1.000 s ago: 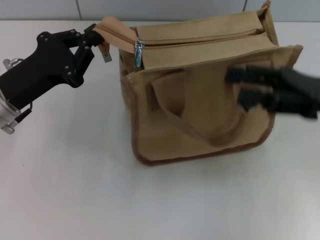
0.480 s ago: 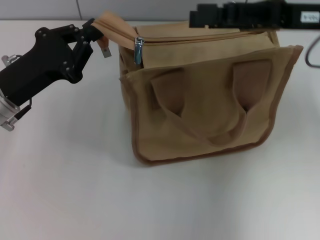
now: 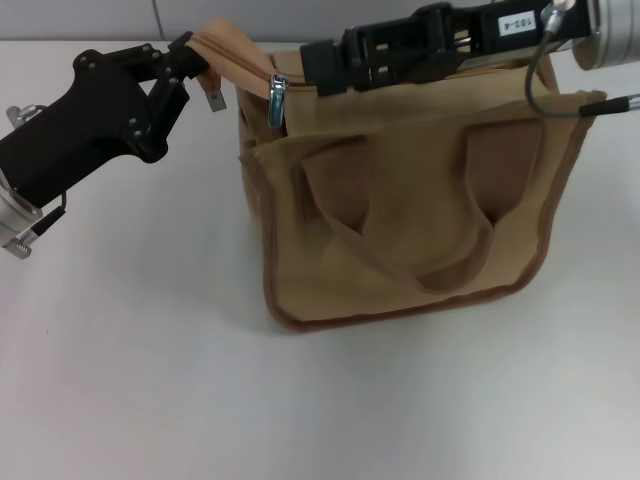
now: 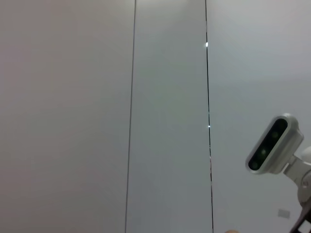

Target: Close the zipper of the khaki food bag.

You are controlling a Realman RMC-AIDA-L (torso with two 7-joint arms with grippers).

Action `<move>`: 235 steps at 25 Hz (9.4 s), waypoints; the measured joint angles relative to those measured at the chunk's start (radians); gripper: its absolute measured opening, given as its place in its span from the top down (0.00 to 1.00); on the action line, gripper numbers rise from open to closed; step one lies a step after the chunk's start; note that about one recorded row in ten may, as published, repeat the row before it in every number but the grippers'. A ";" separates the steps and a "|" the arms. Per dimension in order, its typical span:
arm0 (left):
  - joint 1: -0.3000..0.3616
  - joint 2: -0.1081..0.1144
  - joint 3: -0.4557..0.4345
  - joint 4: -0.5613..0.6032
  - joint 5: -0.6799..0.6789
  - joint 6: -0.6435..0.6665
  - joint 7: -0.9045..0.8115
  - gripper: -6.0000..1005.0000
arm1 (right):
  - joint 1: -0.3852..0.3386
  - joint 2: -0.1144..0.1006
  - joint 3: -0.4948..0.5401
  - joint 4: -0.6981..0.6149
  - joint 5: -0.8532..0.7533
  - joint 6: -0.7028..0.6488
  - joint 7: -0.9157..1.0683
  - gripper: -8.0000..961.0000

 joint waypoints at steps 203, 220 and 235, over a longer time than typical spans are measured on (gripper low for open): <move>-0.062 -0.006 0.059 -0.023 -0.107 0.050 -0.100 0.98 | -0.105 0.052 -0.046 -0.212 -0.020 0.090 -0.038 0.72; -0.071 -0.008 0.059 -0.023 -0.106 0.054 -0.114 0.98 | -0.075 0.052 -0.096 -0.180 -0.042 0.120 -0.027 0.69; -0.074 -0.006 0.059 -0.023 -0.106 0.051 -0.124 0.98 | -0.071 0.031 -0.086 -0.201 -0.038 0.084 0.013 0.70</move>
